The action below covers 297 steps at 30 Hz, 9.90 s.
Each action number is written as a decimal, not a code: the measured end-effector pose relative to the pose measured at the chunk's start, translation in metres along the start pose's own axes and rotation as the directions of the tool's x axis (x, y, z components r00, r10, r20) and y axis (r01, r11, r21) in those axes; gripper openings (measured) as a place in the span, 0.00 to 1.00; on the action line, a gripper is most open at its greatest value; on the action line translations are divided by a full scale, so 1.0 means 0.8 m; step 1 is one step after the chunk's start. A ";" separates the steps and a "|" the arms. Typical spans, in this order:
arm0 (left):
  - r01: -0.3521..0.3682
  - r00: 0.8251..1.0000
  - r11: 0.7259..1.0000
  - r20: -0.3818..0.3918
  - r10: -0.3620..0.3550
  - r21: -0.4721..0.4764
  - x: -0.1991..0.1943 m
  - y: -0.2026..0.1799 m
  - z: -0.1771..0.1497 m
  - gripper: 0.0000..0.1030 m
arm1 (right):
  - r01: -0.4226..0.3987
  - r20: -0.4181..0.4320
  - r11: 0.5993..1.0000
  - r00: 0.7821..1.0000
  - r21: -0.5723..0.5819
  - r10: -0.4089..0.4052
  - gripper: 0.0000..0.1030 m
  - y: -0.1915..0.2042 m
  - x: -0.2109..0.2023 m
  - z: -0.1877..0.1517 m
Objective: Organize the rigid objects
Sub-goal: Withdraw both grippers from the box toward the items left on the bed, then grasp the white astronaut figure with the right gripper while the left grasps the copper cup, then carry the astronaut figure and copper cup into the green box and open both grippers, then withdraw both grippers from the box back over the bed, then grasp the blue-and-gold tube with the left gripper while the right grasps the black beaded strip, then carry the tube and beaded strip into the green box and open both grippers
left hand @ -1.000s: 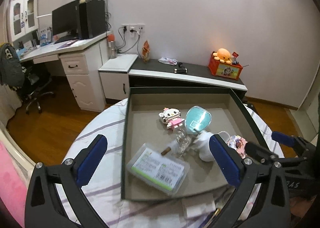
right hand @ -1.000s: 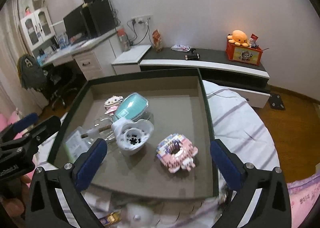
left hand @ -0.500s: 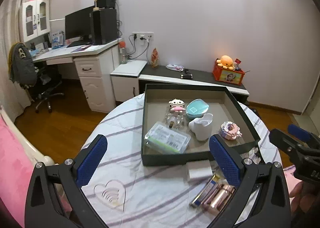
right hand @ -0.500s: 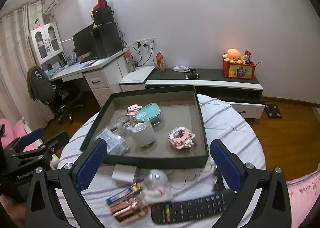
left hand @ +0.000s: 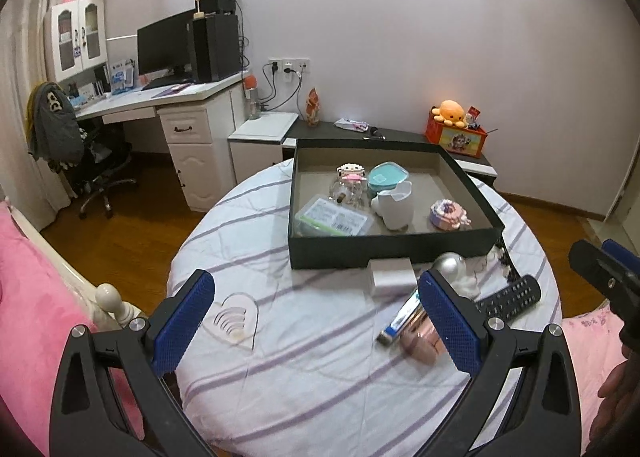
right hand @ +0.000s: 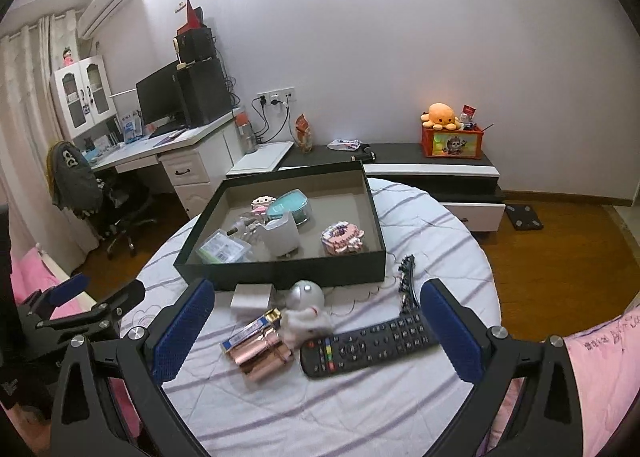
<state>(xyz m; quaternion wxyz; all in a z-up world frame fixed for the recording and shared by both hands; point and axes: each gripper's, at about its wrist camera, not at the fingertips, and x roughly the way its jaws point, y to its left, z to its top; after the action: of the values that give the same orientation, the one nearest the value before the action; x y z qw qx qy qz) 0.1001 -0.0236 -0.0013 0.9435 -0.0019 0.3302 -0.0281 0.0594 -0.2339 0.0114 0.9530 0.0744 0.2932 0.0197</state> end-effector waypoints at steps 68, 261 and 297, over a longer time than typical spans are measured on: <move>0.060 0.975 0.997 -0.217 -0.049 0.043 0.125 -0.009 -0.053 1.00 | -0.132 -0.374 0.991 0.921 -0.033 0.110 0.58 -0.004 0.215 -0.040; 0.315 0.912 0.947 -0.300 -0.282 0.068 0.142 -0.080 -0.059 0.15 | 0.027 -0.327 0.992 0.943 -0.121 -0.065 0.18 -0.096 0.191 -0.023; 0.221 0.973 0.973 -0.081 -0.215 0.068 0.183 -0.052 0.126 0.15 | -0.141 -0.177 0.983 0.977 -0.120 0.119 0.19 -0.016 0.198 0.095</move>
<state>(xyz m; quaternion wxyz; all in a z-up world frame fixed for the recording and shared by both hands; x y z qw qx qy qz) 0.2752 -0.0746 -0.0127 0.9214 -0.0007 0.3610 -0.1441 0.2332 -0.2432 -0.0163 0.9242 0.0282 0.3653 0.1078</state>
